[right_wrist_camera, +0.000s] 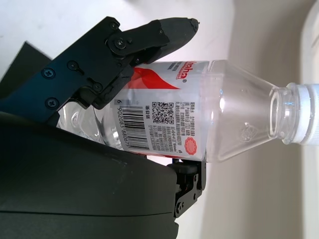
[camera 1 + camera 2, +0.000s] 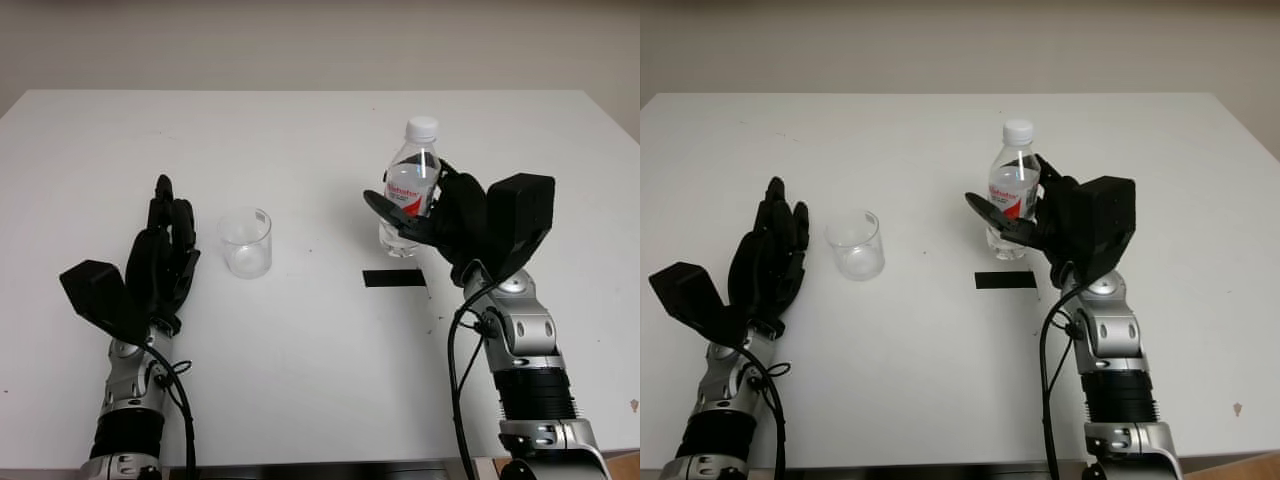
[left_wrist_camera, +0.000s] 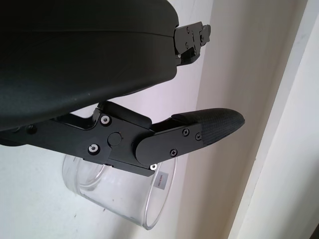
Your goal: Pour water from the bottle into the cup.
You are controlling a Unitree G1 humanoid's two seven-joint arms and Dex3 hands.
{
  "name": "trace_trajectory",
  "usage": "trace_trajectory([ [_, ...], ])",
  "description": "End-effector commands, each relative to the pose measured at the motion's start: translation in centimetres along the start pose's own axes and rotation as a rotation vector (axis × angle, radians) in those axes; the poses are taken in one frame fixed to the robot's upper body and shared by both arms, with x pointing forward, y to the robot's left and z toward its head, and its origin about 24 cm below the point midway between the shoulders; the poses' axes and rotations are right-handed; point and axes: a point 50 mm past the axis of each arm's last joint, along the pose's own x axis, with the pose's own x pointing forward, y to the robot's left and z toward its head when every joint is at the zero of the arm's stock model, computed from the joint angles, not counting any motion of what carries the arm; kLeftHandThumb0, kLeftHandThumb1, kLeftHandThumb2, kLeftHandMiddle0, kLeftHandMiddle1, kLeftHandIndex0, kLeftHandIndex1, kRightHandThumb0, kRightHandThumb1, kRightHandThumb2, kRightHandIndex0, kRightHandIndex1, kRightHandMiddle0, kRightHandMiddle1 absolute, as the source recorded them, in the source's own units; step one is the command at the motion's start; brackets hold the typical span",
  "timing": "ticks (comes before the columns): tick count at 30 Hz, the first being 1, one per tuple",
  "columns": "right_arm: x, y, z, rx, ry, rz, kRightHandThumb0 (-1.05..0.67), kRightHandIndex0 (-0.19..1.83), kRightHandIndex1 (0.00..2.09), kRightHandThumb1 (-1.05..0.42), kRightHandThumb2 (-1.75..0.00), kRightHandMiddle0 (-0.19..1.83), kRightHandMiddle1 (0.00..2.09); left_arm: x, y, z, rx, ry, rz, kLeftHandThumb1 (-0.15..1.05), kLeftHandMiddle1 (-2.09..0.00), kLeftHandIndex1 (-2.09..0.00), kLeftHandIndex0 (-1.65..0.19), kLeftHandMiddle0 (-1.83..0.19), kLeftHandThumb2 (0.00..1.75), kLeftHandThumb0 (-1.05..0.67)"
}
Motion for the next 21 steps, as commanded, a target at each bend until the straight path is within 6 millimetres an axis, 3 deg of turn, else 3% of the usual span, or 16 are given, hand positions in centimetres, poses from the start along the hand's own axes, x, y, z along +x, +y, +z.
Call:
trace_trajectory([
  [1,0.1,0.4,-0.6,-0.019,0.006,-0.012,-0.42,1.29,2.09,-1.05,-0.48,0.88,2.09,-1.2,0.4,-1.8,-0.015,0.074,0.021,1.05,-0.05,-0.03,0.19,0.17,0.64,-0.73],
  [10,0.3,1.0,-2.8,-0.016,0.046,-0.012,-0.44,1.29,2.09,-1.05,-0.49,0.83,2.09,-1.3,0.6,-1.6,-0.010,0.075,0.024,1.05,-0.05,-0.03,0.19,0.17,0.65,-0.73],
  [21,-0.9,1.8,-4.2,0.099,0.044,0.017,-0.45,1.44,2.09,-1.05,-0.50,0.98,2.09,-1.2,0.9,-1.4,-0.009,0.077,0.020,1.05,-0.05,-0.04,0.19,0.17,0.65,-0.73],
])
